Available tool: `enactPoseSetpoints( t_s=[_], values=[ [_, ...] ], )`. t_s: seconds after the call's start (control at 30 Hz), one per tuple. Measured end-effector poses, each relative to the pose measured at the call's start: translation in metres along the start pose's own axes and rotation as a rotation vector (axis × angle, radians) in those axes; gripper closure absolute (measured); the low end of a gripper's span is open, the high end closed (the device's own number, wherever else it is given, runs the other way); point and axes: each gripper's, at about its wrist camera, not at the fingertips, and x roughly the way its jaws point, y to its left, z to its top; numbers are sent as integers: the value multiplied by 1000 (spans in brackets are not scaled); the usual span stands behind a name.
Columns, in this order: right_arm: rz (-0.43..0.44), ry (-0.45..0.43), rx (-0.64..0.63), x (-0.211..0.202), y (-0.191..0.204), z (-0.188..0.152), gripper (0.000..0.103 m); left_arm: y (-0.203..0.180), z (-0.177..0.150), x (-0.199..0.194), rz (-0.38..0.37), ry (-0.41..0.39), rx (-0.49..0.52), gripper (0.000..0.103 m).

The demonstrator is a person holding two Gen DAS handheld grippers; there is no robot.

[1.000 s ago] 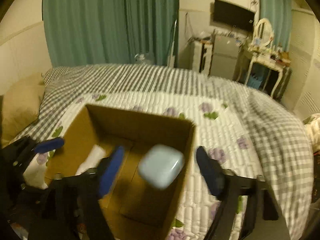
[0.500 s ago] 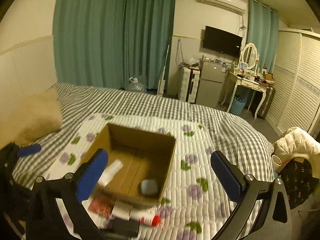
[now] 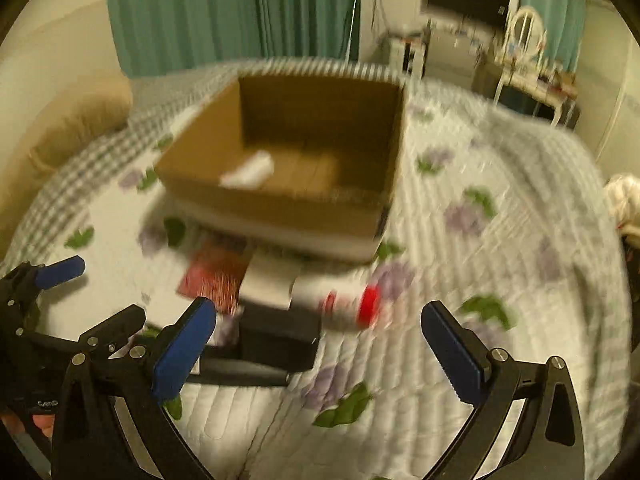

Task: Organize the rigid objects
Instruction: 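Grasp the white plug charger with left tool while right tool grasps the black UGREEN charger, then place both chargers into the box and open both tools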

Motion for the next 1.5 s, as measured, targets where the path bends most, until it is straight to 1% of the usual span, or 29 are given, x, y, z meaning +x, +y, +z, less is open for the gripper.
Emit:
enactPoseSetpoints(
  t_s=[0.03, 0.1, 0.17, 0.37, 0.43, 0.5, 0.53, 0.57, 0.6, 0.67, 0.73, 0.8, 0.9, 0.93, 0.97, 1.0, 1.03, 1.07, 1.13, 1.2, 1.23, 1.27, 1.33, 1.43, 1.5],
  values=[
    [-1, 43, 12, 13, -1, -1, 0, 0, -2, 2, 12, 3, 4, 0],
    [5, 97, 33, 29, -3, -3, 0, 0, -4, 6, 31, 9, 13, 0],
    [18, 144, 48, 42, -3, -3, 0, 2, -6, 9, 24, 10, 12, 0],
    [49, 216, 46, 73, 9, 0, 0, 2, -10, 13, 15, 5, 22, 0],
    [50, 237, 58, 82, 9, -1, 5, 1, -10, 16, 20, 10, 26, 0],
    [64, 252, 62, 89, 10, -4, 18, -1, -10, 17, 24, 14, 34, 0],
    [80, 254, 62, 90, 10, -5, 22, -2, -10, 16, 24, 14, 39, 0],
    [100, 251, 61, 90, 11, -5, 30, -3, -10, 16, 27, 14, 43, 0],
    [112, 241, 58, 87, 12, -6, 34, -5, -10, 16, 34, 15, 50, 0],
    [83, 210, 49, 79, 13, -8, 34, -8, -9, 17, 42, 18, 65, 0],
    [44, 165, 47, 66, 10, -12, 35, -12, -7, 18, 31, 21, 74, 0],
    [37, 102, 79, 47, 2, -12, 35, -17, -6, 21, 31, 28, 91, 0],
    [15, 38, 112, 26, -10, -11, 35, -29, -4, 35, 58, 75, 118, 2],
    [9, 31, 117, 23, -13, -12, 35, -32, -3, 41, 47, 93, 121, 2],
    [10, 29, 124, 21, -16, -12, 35, -35, -2, 49, 45, 120, 122, 5],
    [17, 32, 136, 19, -21, -14, 35, -36, -1, 55, 59, 131, 120, 9],
    [27, 38, 148, 18, -25, -15, 35, -36, -1, 61, 76, 139, 115, 16],
    [31, 43, 153, 20, -27, -10, 35, -36, -1, 69, 84, 153, 110, 16],
    [29, 47, 152, 21, -30, -12, 35, -35, 0, 76, 83, 166, 104, 17],
    [24, 49, 141, 19, -28, -11, 35, -35, 0, 78, 77, 169, 112, 22],
    [22, 48, 134, 19, -25, -9, 35, -36, 0, 78, 74, 166, 117, 28],
    [21, 47, 129, 19, -24, -10, 35, -36, -1, 77, 85, 164, 124, 30],
    [21, 41, 127, 23, -19, -10, 35, -36, -1, 73, 71, 156, 122, 31],
    [26, 33, 128, 20, -19, -9, 35, -31, 0, 61, 15, 135, 93, 31],
    [28, 27, 122, 17, -18, -8, 35, -29, 3, 52, -3, 113, 90, 31]
  ],
)
